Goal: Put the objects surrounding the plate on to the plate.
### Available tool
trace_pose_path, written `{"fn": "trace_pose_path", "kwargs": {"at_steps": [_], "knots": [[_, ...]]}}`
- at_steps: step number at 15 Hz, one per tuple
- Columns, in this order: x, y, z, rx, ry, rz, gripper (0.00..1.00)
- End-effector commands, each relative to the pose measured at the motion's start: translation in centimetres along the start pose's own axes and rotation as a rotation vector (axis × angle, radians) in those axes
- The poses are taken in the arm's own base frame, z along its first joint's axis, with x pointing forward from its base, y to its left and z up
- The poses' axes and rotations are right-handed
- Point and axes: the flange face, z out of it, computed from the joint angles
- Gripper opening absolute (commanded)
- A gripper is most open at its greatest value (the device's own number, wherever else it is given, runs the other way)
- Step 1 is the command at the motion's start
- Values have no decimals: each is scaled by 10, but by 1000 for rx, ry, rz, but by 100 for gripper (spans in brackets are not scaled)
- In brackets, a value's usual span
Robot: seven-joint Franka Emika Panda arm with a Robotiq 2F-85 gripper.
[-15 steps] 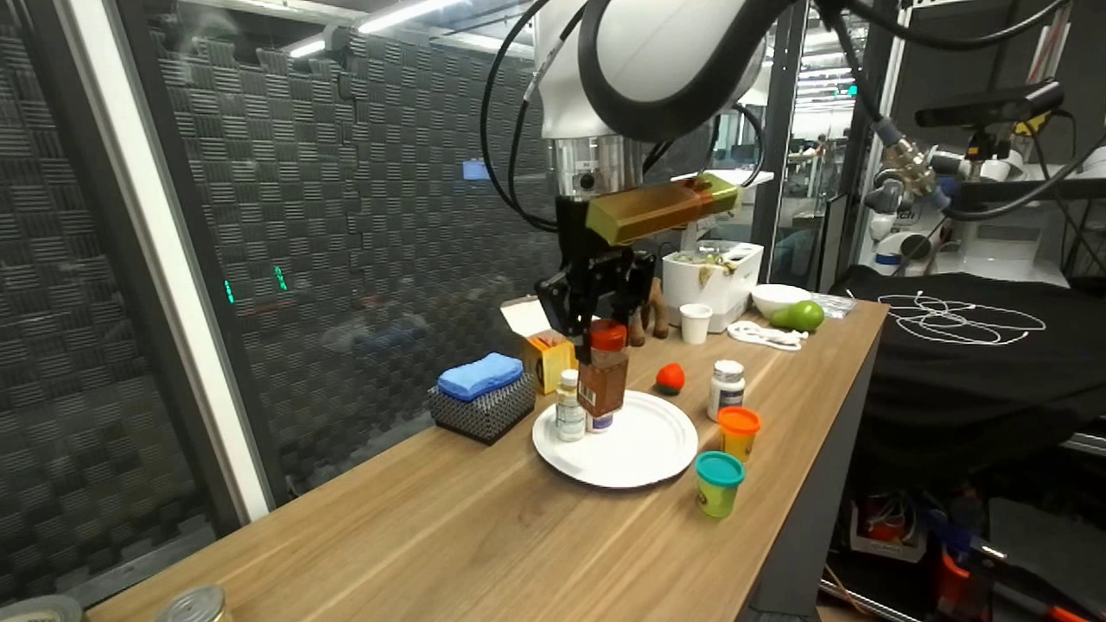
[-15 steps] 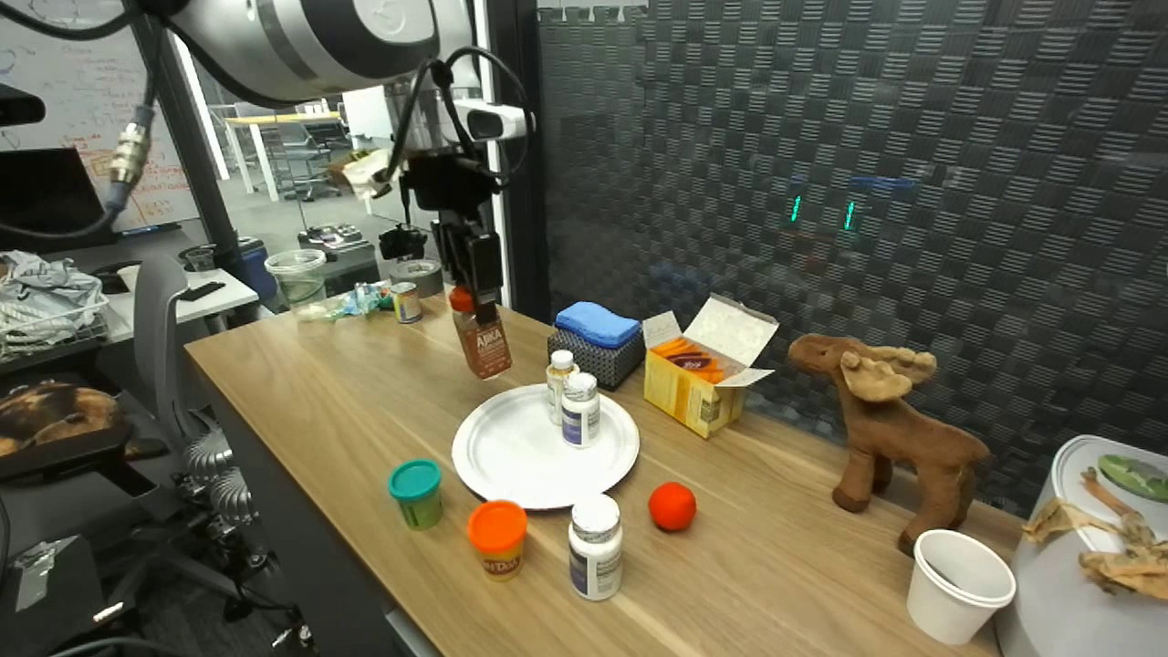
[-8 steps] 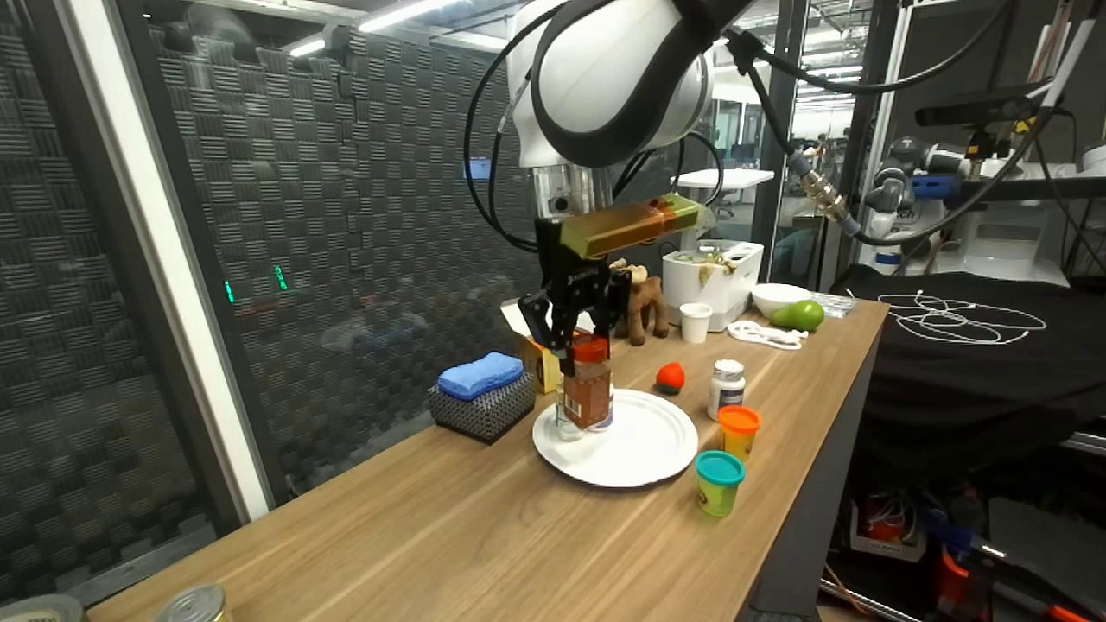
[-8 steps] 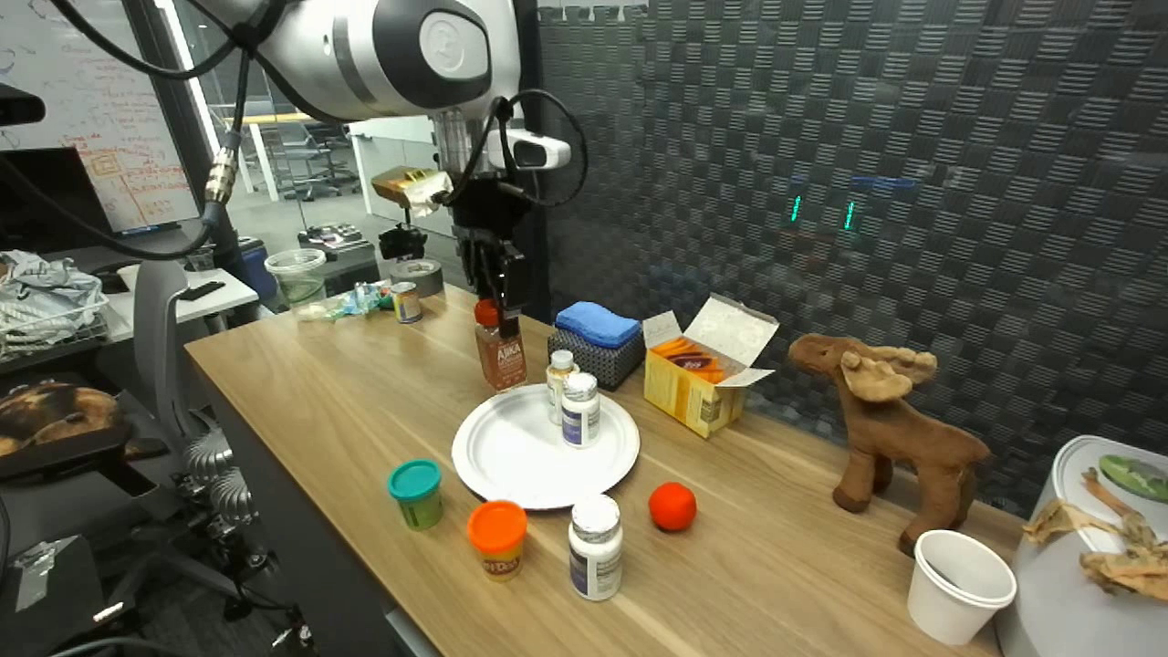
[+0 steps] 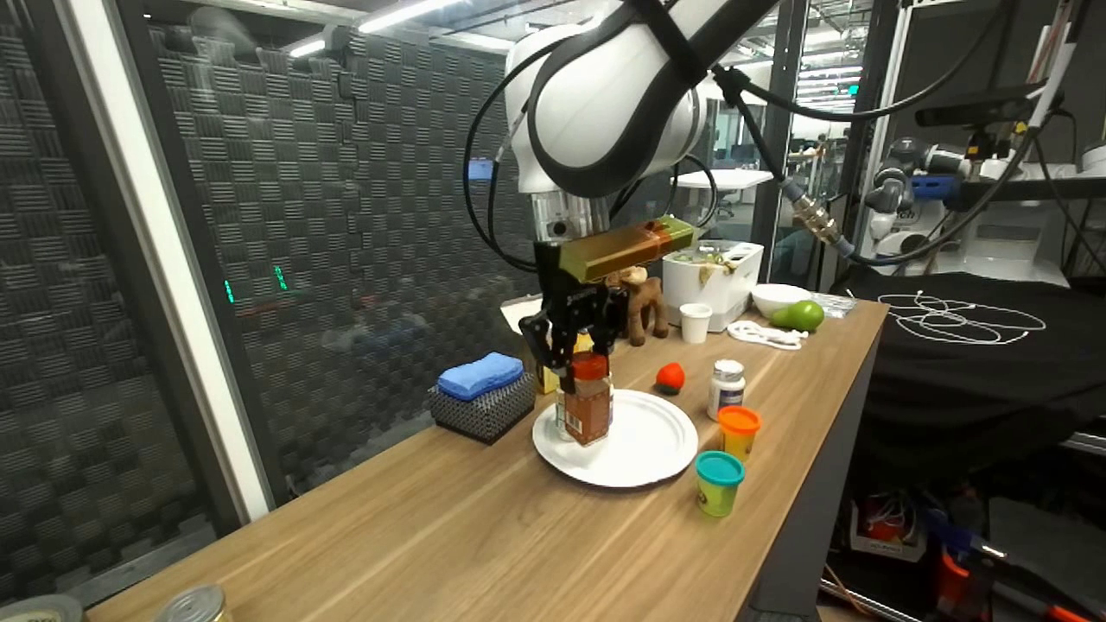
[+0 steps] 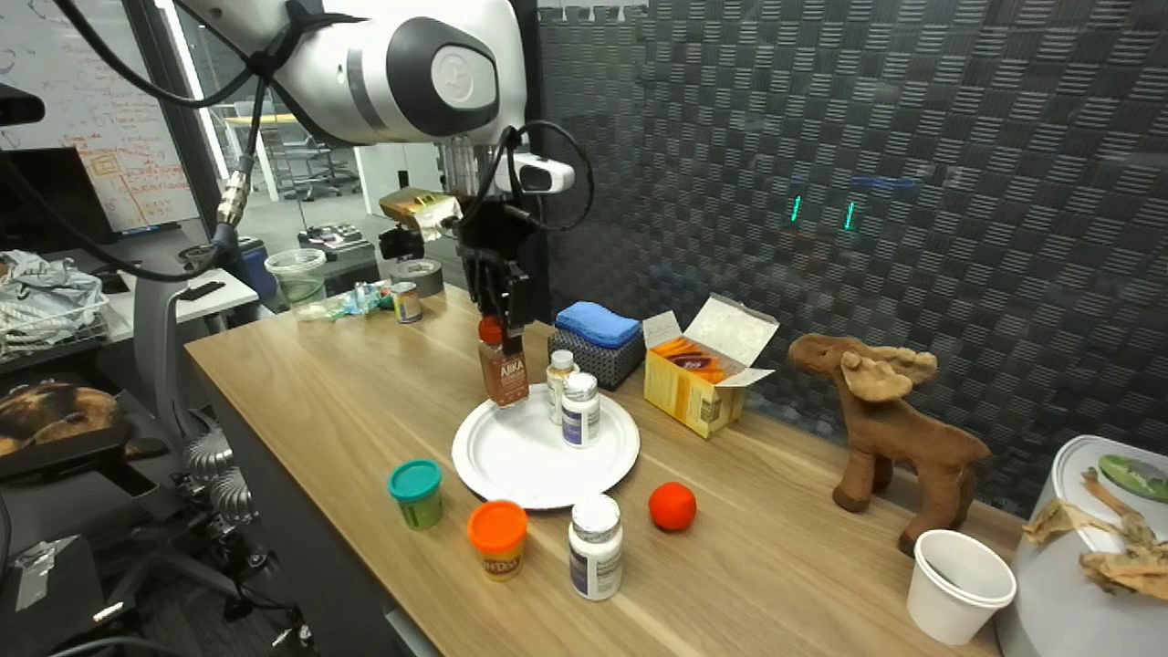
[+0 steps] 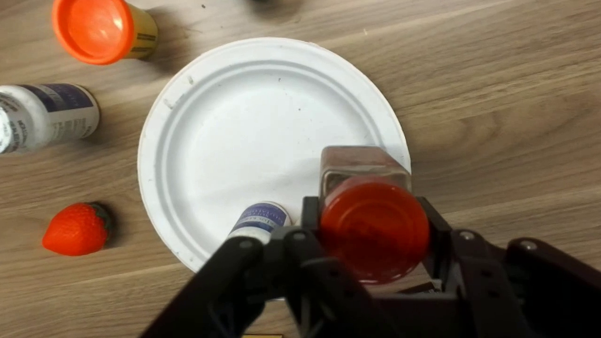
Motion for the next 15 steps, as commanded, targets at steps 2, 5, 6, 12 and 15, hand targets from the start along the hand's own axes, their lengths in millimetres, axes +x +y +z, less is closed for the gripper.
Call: {"fn": "trace_pose_path", "kwargs": {"at_steps": [2,5,6,12,15], "knots": [[28,-3,15,-2,15,6,25],[39,1,22,-4,17,16,25],[42,2,24,-1,15,14,25],[46,0,42,-5,-14,-8,25],[44,-5,39,-5,-2,-25,25]]}}
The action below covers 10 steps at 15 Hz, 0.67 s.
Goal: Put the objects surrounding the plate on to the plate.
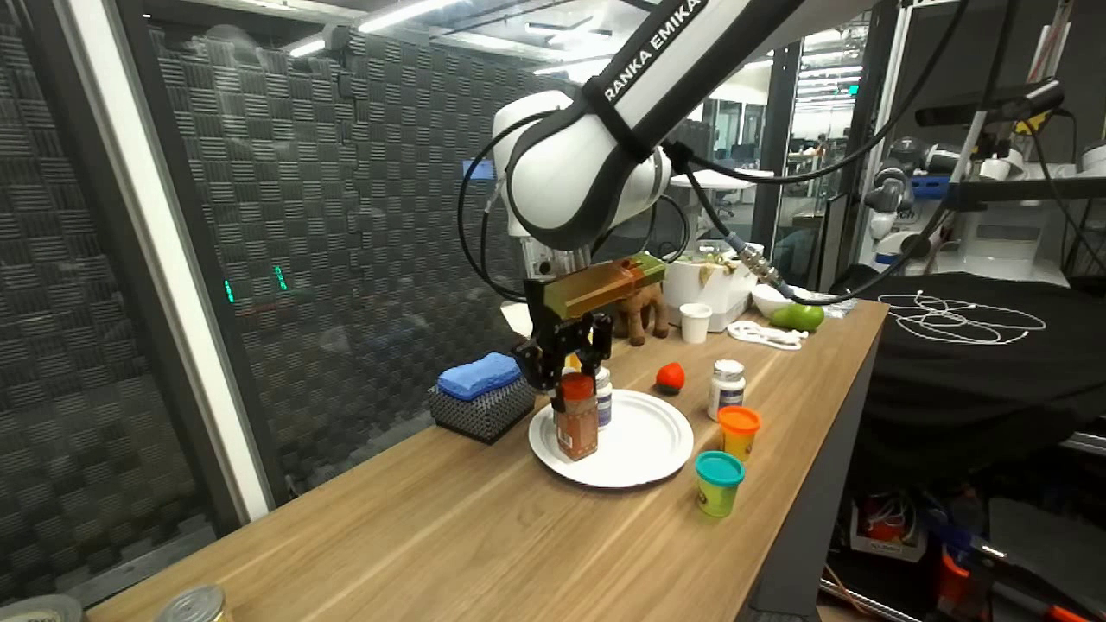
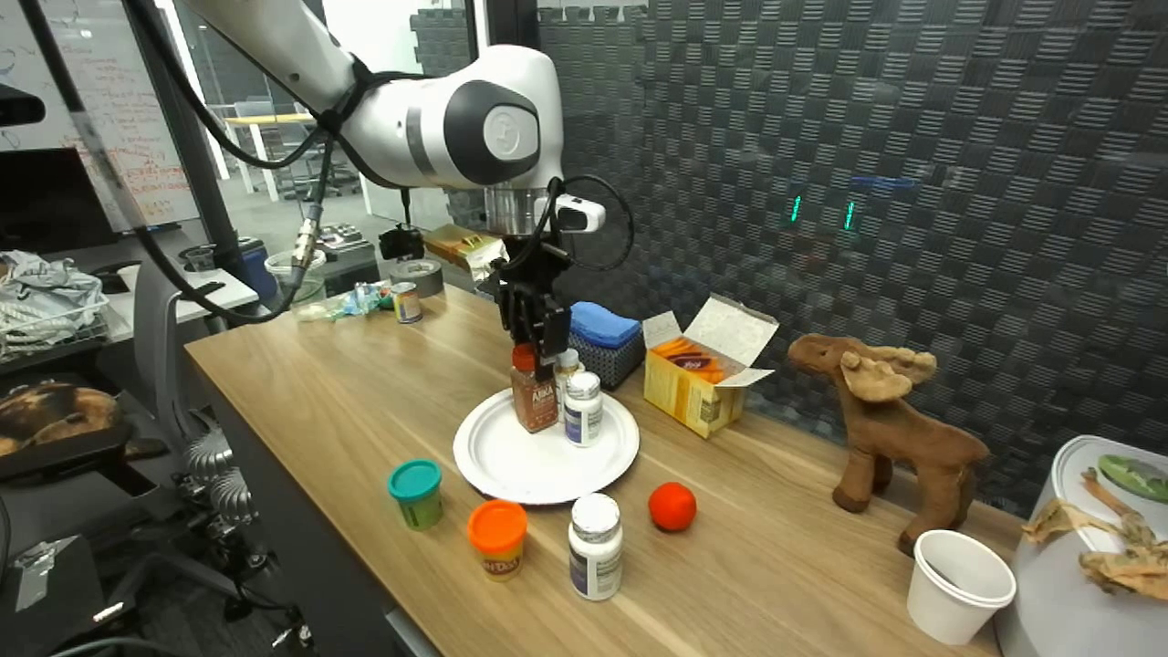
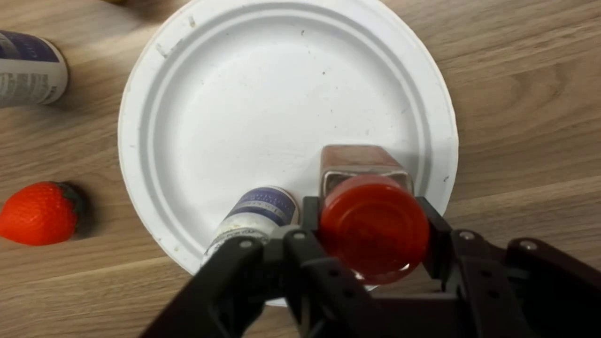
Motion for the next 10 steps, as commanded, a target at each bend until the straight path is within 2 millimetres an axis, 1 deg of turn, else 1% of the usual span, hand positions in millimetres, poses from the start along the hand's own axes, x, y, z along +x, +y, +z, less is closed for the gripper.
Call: {"fn": "trace_pose_path", "kwargs": {"at_steps": [1,2,6,7,9,10], "knots": [[4,-8,-6,9,18,-27,25],[2,-9,-7,7,21,-35,68],[-17,-9,-17,6,45,-36,96],[-22,-9,-20,5,59,-30,100],[-34,-6,-28,5,98,-9,100],[-44,-2,-31,11,125,9,100]]}}
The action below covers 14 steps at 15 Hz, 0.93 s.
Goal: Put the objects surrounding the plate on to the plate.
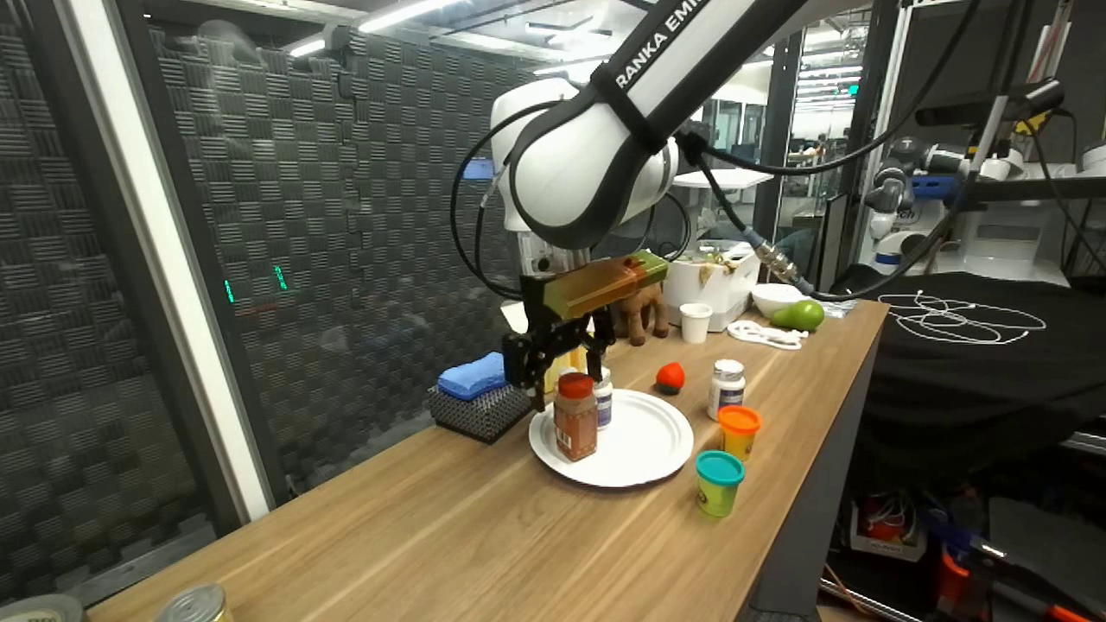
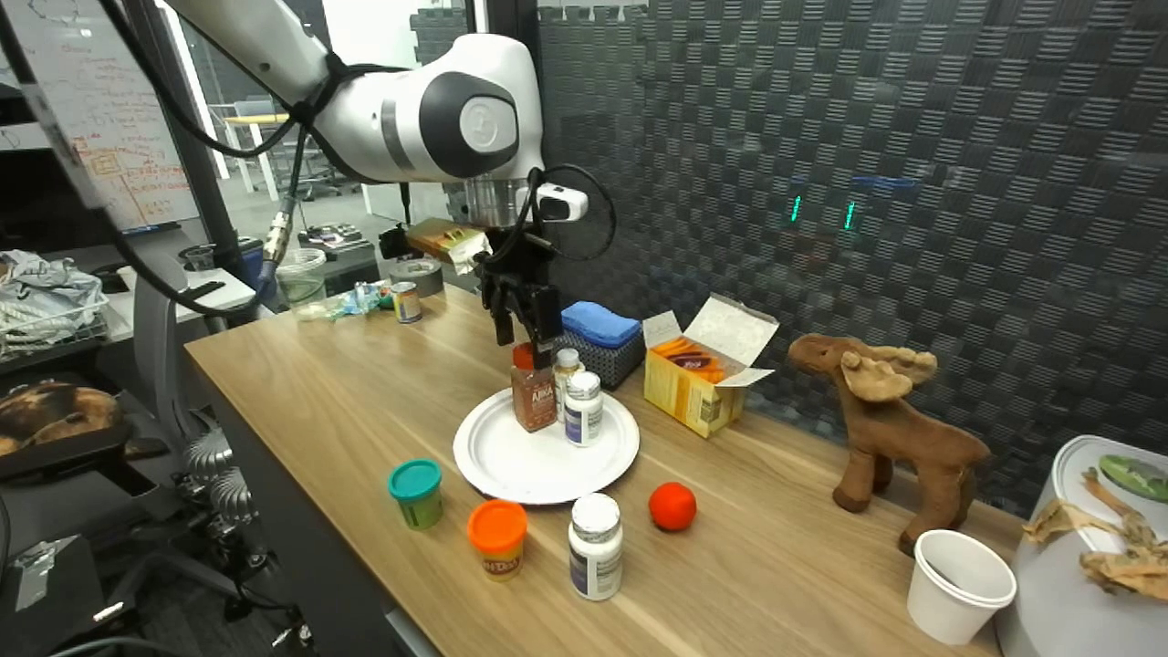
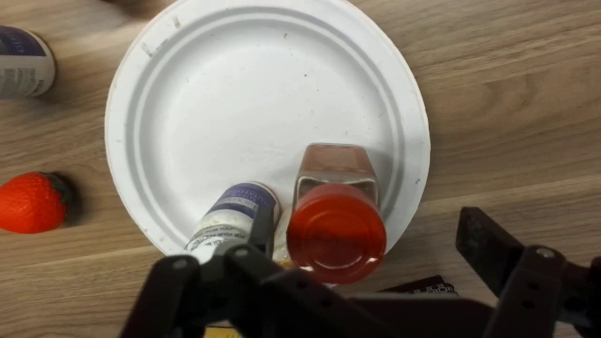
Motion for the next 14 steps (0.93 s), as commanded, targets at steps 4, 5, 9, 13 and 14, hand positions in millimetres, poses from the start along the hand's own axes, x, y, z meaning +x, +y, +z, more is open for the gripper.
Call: {"fn": "trace_pose_path", "kwargs": {"at_steps": [4,5,9,13,14], "knots": [[-72,27,-23,33,164,139,100],[-83,32,-20,34,178,165,100],[-116,52,1,12,143,189,100],[-128,65,8,-9,96,187,100],[-128,68,8,-15,88,186,100]]}}
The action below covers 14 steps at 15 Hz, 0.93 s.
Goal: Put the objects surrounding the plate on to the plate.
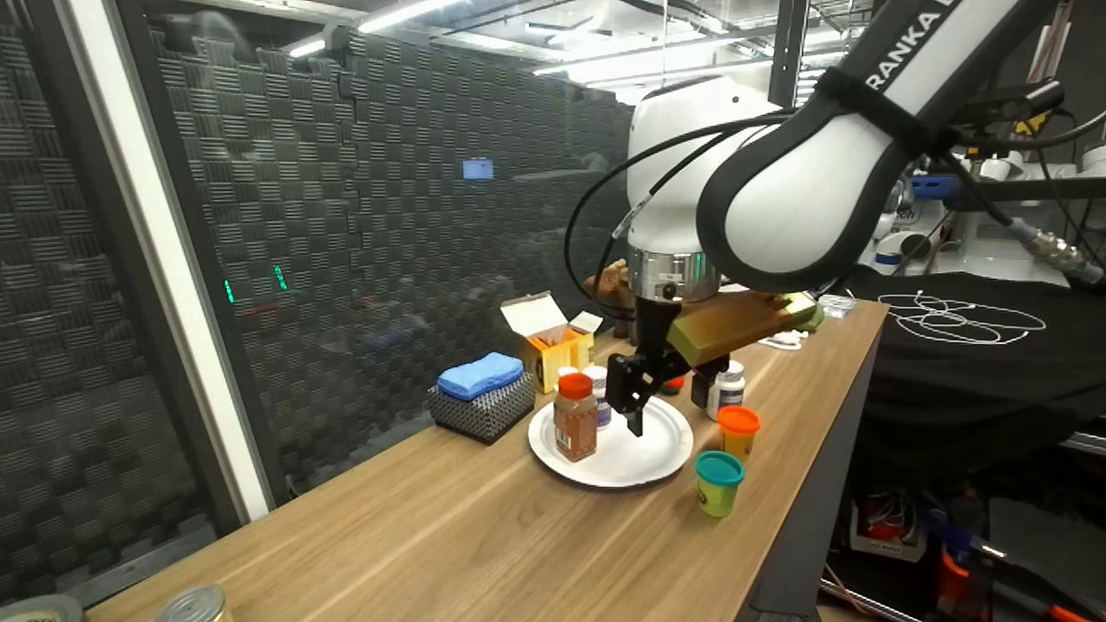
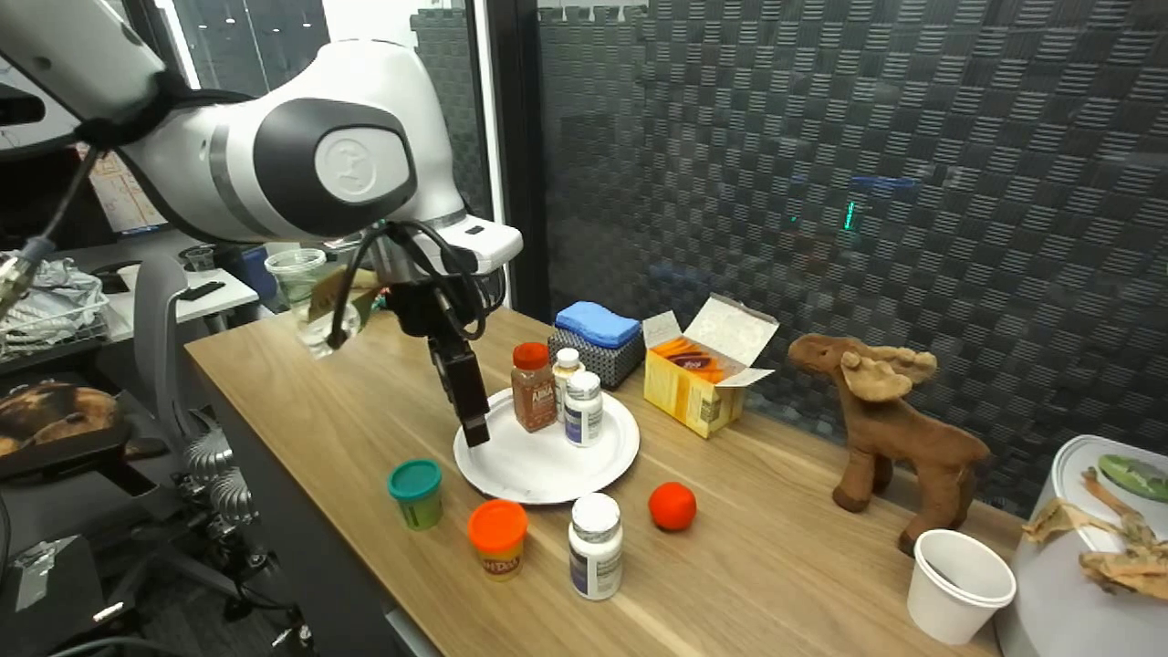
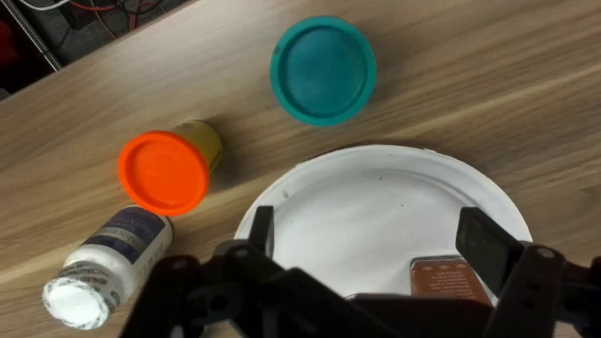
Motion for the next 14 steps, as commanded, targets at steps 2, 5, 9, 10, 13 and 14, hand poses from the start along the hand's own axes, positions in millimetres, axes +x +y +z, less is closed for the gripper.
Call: {"fn": "trace_pose_path", "kwargs": {"at_steps": [2,5,9,10,13,14], "knots": [[-4,15,-9,-14,-16,-7,100],[-5,15,0,-20,-54,-27,100],[-13,8,11,-32,-81,-64,100],[-16,6,13,-34,-88,-74,100],[-23,-2,21,-42,-108,-107,100],[-27,-6,24,-47,-111,-114,100]]}}
